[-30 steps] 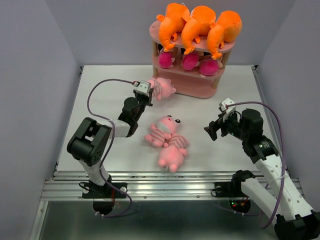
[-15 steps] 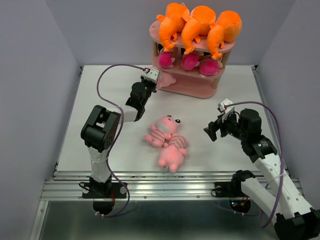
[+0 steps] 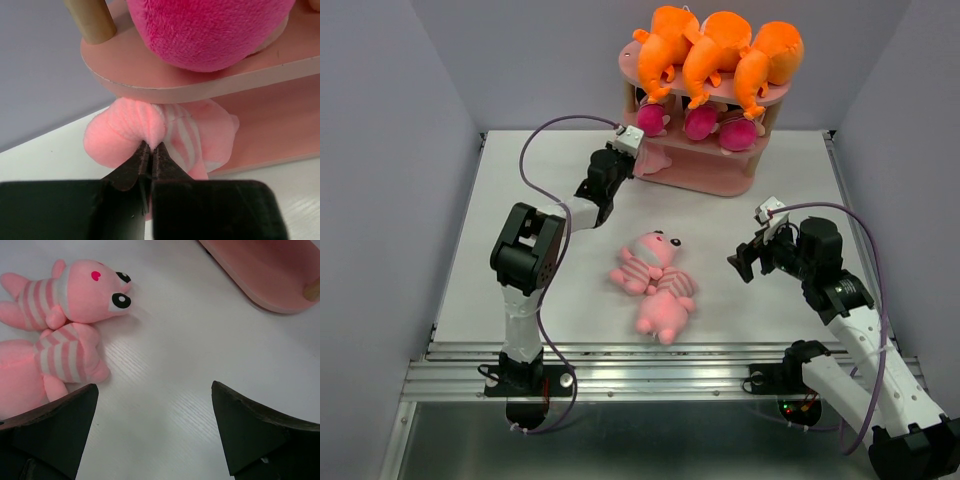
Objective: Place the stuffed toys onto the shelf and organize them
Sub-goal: Place the stuffed toy onto shelf
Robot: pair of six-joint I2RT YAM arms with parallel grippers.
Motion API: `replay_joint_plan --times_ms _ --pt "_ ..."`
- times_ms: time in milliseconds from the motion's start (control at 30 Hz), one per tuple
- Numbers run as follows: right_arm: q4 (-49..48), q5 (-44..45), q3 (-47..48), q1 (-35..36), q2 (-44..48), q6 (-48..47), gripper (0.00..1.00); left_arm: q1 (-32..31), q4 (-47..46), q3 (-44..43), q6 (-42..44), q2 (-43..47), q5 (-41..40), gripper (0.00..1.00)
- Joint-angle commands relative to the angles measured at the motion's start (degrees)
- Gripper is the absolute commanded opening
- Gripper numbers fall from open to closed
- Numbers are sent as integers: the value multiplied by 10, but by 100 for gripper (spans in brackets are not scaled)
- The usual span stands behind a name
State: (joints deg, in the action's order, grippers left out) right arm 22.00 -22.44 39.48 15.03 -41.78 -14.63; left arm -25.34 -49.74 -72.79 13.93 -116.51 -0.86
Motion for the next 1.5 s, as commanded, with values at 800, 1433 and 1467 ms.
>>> replay_joint_plan --times_ms 800,1433,1467 --pt "-16 16 8 -8 11 -6 100 2 61 21 -46 51 18 0" --pt "-17 19 7 -8 9 -9 100 -29 15 -8 82 17 -162 0" --pt "-17 19 8 -8 9 -9 100 -28 7 -4 93 19 -167 0"
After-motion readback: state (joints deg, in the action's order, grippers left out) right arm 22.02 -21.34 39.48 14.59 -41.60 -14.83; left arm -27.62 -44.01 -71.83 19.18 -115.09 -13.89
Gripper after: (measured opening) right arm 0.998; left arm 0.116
